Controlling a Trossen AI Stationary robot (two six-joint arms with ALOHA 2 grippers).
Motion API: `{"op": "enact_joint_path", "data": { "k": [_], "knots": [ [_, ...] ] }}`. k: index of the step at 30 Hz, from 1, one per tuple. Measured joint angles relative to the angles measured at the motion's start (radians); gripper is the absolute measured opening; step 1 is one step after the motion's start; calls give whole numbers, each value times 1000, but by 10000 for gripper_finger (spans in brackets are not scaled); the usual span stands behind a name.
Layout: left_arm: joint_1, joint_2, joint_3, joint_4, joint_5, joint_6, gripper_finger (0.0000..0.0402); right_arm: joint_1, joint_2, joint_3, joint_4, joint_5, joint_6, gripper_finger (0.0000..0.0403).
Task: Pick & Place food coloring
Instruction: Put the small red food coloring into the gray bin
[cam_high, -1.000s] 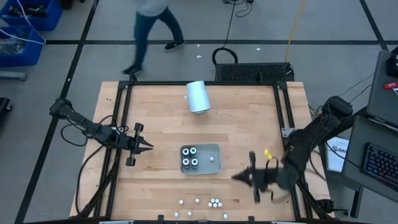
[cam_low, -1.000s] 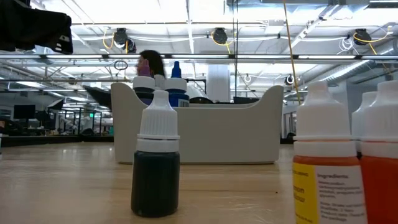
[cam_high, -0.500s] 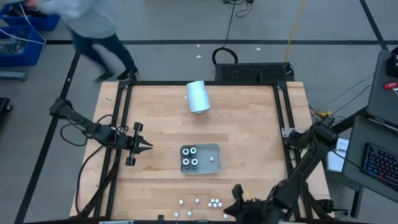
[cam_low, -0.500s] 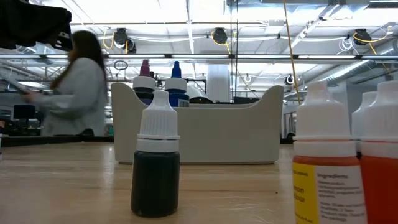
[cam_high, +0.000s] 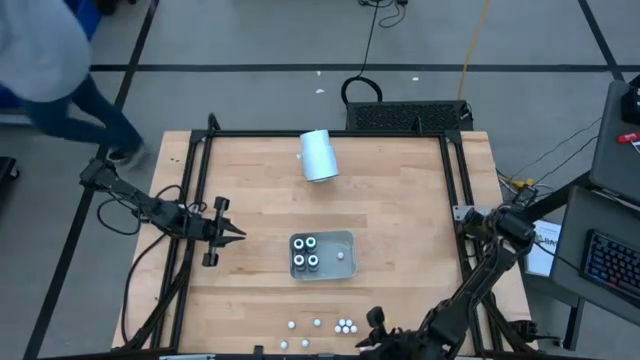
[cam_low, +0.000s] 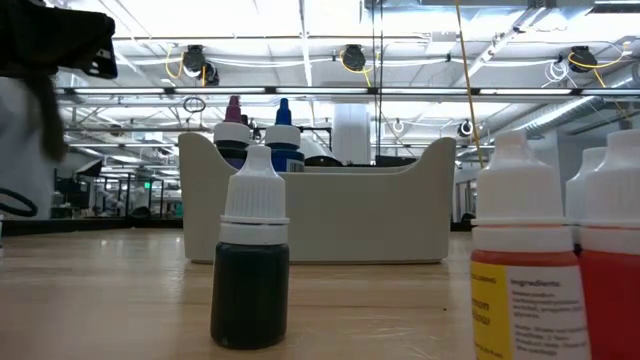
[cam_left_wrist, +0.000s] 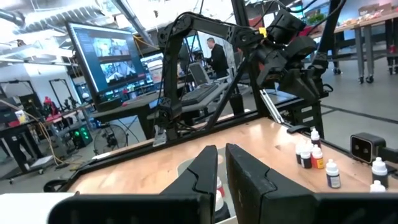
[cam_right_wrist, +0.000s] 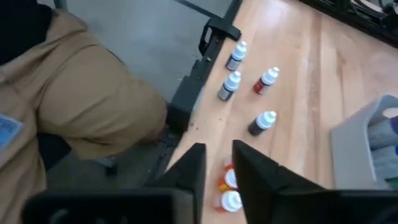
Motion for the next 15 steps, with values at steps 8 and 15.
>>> {"op": "enact_joint_path", "data": {
  "k": [8,15],
  "knots": [
    [0,0,0,0,0,32,42,-2,12,-92,132,-99,14,151],
    [0,0,0,0,0,37,42,-14,12,-202,282,-96,17,156]
  ]
}}
